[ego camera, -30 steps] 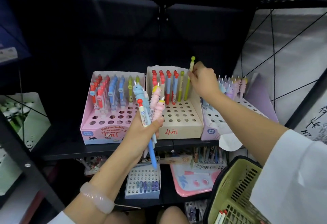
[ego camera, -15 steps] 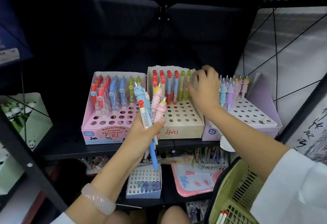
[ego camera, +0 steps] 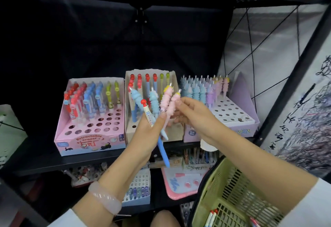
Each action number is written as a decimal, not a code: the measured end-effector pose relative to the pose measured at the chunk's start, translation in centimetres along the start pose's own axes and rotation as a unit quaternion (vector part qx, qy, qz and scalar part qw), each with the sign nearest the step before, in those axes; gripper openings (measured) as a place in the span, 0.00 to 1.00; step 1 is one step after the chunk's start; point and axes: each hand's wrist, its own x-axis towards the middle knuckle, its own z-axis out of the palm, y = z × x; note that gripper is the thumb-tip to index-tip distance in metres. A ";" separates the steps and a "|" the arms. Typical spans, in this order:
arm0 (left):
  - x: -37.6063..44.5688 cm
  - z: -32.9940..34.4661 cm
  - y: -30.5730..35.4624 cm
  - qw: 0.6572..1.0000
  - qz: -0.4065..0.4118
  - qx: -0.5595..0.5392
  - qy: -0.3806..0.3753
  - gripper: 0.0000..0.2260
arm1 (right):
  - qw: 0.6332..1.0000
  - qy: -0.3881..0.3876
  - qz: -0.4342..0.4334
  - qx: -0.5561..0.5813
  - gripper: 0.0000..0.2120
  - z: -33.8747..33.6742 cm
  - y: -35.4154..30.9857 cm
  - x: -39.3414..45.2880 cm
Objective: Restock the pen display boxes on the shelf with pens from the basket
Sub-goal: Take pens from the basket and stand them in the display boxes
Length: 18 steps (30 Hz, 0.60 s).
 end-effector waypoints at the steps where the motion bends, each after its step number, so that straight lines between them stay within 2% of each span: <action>1: 0.2 0.6 0.0 1.000 -0.010 0.007 0.007 0.06 | 1.000 0.024 -0.006 0.017 0.09 -0.9 -0.1 0.1; 3: 0.6 2.1 0.1 0.999 -0.030 0.016 0.025 0.04 | 0.995 0.087 -0.020 0.052 0.11 -3.2 -0.5 0.4; 5: 0.8 3.4 0.1 0.999 -0.043 0.005 0.028 0.05 | 0.982 0.181 -0.038 0.037 0.11 -6.0 -0.9 0.9; 7: 1.1 4.4 0.0 0.999 -0.043 0.001 0.020 0.04 | 0.960 0.270 -0.060 -0.039 0.09 -9.3 -1.0 1.6; 10: 1.6 5.6 -0.1 0.999 -0.035 0.024 0.015 0.04 | 0.918 0.348 -0.071 -0.176 0.07 -13.9 -0.7 3.1; 13: 2.3 6.5 -0.2 0.999 -0.041 0.012 0.022 0.02 | 0.876 0.380 -0.069 -0.290 0.11 -16.5 -0.2 4.3; 18: 2.9 6.9 -0.5 0.998 -0.039 0.039 0.022 0.04 | 0.868 0.337 -0.054 -0.360 0.12 -17.4 1.2 5.7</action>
